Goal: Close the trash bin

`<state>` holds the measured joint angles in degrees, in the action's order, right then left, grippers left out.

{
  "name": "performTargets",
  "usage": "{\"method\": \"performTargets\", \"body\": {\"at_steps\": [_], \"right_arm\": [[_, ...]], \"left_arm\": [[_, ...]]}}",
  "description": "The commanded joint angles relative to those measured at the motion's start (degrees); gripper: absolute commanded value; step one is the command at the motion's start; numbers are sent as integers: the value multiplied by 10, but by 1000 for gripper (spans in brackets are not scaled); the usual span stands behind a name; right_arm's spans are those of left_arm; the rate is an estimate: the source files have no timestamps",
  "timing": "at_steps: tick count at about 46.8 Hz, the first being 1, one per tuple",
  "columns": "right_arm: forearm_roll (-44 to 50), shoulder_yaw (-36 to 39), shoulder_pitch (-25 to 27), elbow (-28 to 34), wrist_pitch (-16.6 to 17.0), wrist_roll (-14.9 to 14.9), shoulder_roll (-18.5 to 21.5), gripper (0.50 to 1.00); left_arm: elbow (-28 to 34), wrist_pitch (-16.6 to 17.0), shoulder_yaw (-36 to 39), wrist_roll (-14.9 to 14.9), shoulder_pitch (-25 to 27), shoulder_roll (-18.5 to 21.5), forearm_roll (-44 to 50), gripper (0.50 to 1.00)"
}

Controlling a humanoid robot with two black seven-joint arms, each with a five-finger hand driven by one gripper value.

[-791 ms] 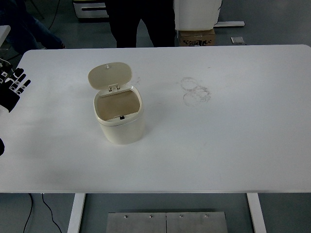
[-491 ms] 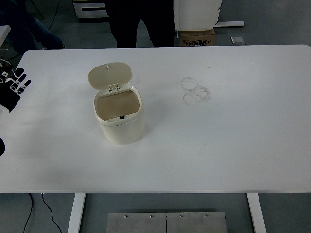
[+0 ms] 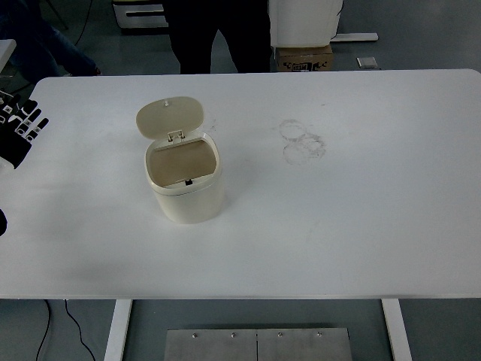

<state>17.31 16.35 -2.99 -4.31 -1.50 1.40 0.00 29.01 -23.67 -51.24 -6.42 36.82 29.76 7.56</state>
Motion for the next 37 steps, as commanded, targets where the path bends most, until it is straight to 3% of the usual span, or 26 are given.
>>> {"method": "performTargets", "body": {"at_steps": [1,21,32,37], "right_arm": [[0,0,0,0,0,0,0,991],[0,0,0,0,0,0,0,991],[0,0,0,0,-1,0,0,991],[0,0,0,0,0,0,0,991]], "left_arm": [[1,-1,1,0,8,4,-1,1000],[4,-1,10,0,9,7,-2,1000],[46,-1,155,-1,54,55,0,1000],[54,-3,166,-1,70,56,2,1000]]}}
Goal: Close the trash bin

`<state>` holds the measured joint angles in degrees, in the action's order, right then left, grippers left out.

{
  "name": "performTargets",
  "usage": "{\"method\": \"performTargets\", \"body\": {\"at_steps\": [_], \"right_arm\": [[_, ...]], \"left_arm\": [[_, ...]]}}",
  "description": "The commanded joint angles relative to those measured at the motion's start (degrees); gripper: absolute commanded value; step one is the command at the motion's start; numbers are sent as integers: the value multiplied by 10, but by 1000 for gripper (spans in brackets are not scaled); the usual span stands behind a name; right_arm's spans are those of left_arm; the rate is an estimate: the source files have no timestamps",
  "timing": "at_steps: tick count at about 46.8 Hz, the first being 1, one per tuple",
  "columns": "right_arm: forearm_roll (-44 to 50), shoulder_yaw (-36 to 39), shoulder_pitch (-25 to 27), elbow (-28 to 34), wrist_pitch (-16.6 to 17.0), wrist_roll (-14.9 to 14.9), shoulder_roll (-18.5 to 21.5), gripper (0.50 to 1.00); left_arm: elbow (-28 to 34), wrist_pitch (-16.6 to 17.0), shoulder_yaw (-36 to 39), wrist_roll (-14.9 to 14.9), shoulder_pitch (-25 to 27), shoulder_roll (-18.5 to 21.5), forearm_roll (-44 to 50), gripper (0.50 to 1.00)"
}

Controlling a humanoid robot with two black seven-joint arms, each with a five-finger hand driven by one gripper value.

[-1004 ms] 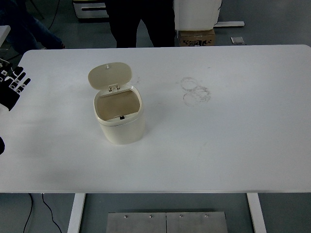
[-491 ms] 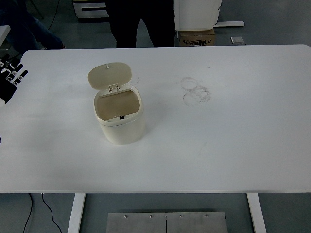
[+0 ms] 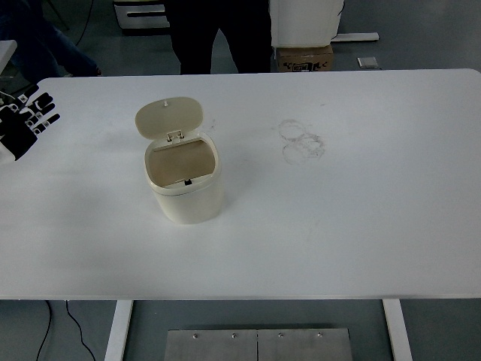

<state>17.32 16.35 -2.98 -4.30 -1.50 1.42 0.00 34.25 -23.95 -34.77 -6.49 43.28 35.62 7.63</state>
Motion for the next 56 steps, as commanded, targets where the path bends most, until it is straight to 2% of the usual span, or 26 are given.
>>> {"method": "performTargets", "body": {"at_steps": [1,10,15,23,27,34,37,43,53,56], "right_arm": [[0,0,0,0,0,0,0,991],[0,0,0,0,0,0,0,991],[0,0,0,0,0,0,0,991],[0,0,0,0,0,0,0,991],[0,0,0,0,0,0,0,991],[0,0,0,0,0,0,0,989],[0,0,0,0,0,0,0,989],[0,0,0,0,-1,0,0,991],[0,0,0,0,0,0,0,989],[0,0,0,0,0,0,0,989]], "left_arm": [[0,0,0,0,6,-1,0,1000],[-1,9,5,3,32,9,-3,1000],[4,50,23,5,59,23,-17,1000],[9,86,102,5,112,25,-41,1000],[34,102,142,6,139,33,-41,1000],[119,131,224,8,198,81,-41,1000],[153,145,262,28,230,97,-41,1000],[190,155,341,89,290,107,-38,1000],[233,154,423,102,367,118,-39,1000],[250,153,443,114,394,118,-39,1000]]}}
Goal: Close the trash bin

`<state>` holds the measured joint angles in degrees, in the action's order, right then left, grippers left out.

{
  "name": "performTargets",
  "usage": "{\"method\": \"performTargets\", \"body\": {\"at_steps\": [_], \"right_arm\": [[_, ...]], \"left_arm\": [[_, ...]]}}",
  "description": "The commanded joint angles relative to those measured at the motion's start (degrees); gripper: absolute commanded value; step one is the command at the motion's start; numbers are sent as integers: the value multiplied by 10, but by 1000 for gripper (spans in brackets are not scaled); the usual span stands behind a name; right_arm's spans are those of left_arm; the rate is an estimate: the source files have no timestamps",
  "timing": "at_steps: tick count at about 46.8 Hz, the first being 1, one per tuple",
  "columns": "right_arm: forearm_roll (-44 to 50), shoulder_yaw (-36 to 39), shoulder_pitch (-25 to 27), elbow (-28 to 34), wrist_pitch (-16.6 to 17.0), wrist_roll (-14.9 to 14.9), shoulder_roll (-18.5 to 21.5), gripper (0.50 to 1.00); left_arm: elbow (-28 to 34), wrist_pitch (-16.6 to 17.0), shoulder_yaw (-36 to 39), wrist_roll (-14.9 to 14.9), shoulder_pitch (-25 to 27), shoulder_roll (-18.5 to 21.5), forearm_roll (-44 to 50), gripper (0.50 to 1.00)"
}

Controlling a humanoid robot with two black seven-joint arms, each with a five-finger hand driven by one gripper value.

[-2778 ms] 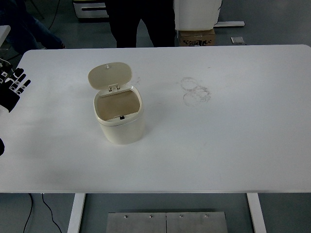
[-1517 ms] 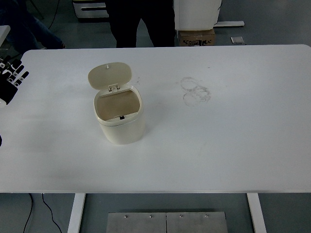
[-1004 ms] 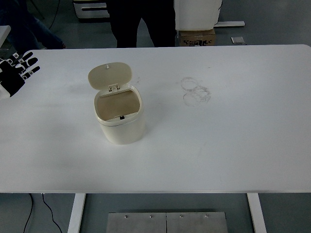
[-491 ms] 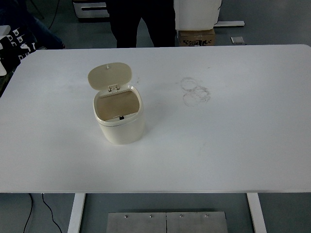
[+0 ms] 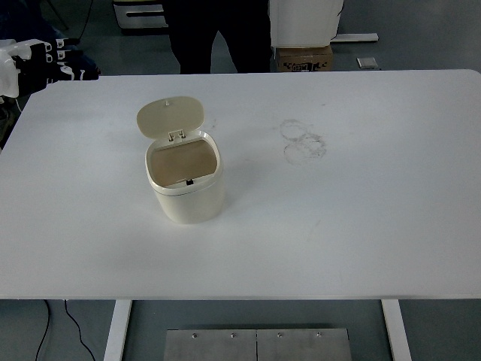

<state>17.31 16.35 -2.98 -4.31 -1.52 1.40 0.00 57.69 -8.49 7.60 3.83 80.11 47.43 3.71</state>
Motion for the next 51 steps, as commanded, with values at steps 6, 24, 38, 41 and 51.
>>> {"method": "performTargets", "body": {"at_steps": [6,24,38,41,51], "right_arm": [[0,0,0,0,0,0,0,991],[0,0,0,0,0,0,0,991],[0,0,0,0,-1,0,0,991],[0,0,0,0,0,0,0,991],[0,0,0,0,0,0,0,991]], "left_arm": [[40,-5,49,71,73,-7,0,1000],[88,-7,60,127,137,-38,-26,1000],[91,-19,119,183,177,-81,-43,1000],[91,-36,120,204,189,-87,-45,1000],[91,-79,119,239,216,-95,-45,1000]]}}
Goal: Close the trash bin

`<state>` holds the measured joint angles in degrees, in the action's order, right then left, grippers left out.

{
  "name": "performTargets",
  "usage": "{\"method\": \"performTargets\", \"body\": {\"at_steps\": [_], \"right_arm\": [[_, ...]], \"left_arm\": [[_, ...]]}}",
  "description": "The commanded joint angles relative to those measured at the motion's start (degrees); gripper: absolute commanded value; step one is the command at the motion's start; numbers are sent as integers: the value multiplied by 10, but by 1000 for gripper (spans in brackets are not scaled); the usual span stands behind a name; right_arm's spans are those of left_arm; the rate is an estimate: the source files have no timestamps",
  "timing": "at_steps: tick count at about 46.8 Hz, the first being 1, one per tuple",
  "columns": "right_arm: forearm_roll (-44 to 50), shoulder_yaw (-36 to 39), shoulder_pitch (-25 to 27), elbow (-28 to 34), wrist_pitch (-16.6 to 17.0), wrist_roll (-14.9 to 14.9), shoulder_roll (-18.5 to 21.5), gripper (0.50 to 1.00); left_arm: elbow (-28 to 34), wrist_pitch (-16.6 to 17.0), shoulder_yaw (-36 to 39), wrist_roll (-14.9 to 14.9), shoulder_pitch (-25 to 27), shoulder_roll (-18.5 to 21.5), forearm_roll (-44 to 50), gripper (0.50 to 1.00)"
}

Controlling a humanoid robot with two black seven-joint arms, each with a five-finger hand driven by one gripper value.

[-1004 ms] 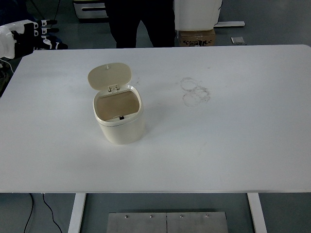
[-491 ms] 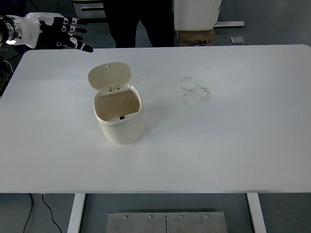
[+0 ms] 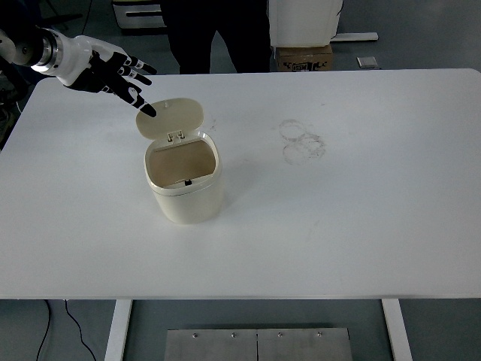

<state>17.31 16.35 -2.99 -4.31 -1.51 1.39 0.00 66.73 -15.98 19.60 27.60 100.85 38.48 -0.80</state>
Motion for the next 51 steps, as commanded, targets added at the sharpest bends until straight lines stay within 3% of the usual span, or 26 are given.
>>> {"method": "performTargets", "body": {"at_steps": [1,16,24,51], "right_arm": [[0,0,0,0,0,0,0,991],[0,0,0,0,-1,0,0,991],[0,0,0,0,0,0,0,991],[0,0,0,0,-1,0,0,989]], "left_arm": [[0,-4,-2,1,11,-8,0,1000],[3,-5,-1,4,16,-26,1,1000],[6,-16,-1,47,27,-32,1,1000],[24,-31,0,57,37,-51,1,1000]]}}
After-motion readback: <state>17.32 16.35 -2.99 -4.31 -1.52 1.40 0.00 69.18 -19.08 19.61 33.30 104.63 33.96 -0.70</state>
